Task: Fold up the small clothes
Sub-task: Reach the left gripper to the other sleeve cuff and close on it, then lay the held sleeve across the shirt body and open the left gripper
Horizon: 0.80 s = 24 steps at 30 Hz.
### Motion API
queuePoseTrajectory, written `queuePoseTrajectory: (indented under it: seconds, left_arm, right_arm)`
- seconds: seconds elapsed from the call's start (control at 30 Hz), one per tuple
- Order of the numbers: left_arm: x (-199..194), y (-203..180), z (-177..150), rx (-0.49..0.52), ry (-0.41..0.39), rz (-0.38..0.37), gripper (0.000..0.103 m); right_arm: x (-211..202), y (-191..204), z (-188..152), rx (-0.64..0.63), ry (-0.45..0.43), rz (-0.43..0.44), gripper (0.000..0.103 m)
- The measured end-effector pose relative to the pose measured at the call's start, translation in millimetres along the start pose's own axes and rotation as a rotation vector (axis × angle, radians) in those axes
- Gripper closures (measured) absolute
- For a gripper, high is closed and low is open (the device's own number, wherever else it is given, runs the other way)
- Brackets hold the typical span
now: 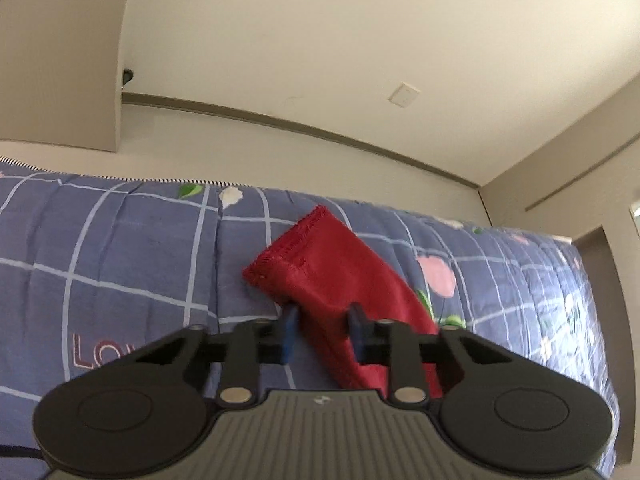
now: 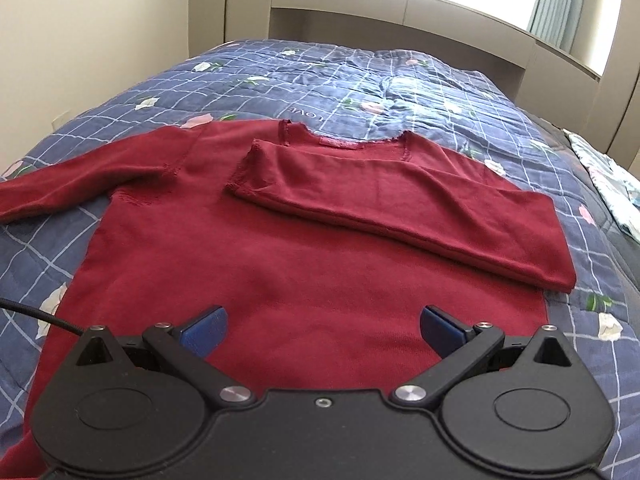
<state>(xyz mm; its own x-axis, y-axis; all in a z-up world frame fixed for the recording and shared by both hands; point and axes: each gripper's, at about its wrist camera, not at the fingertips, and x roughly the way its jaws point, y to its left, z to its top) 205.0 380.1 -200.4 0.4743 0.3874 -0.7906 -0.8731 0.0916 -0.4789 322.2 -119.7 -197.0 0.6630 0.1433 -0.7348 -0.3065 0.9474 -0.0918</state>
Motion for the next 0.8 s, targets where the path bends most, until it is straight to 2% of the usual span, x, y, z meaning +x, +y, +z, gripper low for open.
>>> queuePoseTrajectory:
  seconds: [0.03,0.1,0.27,0.37,0.53,0.7,0.8]
  left_arm:
    - [-2,0,0,-0.007,-0.015,-0.002,0.094]
    - [-8,-6,-1,0.005,-0.050,-0.004,0.098]
    - [-26,-41,-1,0.076,-0.119,-0.079,0.100]
    - [-46,-85,-7,0.198,-0.180,-0.185,0.101]
    - [-79,-176,-44,0.419,-0.230,-0.434,0.101]
    - [-102,-256,-111,0.594,-0.168,-0.662,0.101]
    - [-111,-291,-167,0.728,-0.131,-0.753,0.101]
  right_arm:
    - [0,-1,0,0.007,0.002,0.000,0.001]
    - [0,-4,-2,0.017,0.006,0.001,0.001]
    - [-5,-17,-2,0.046,-0.004,-0.005,0.001]
    - [-8,-30,-2,0.074,-0.016,-0.013,0.001]
    - [-15,-58,-6,0.129,-0.032,-0.041,0.001]
    - [-24,-94,-19,0.190,-0.034,-0.089,0.001]
    - [-29,-118,-29,0.227,-0.031,-0.122,0.001]
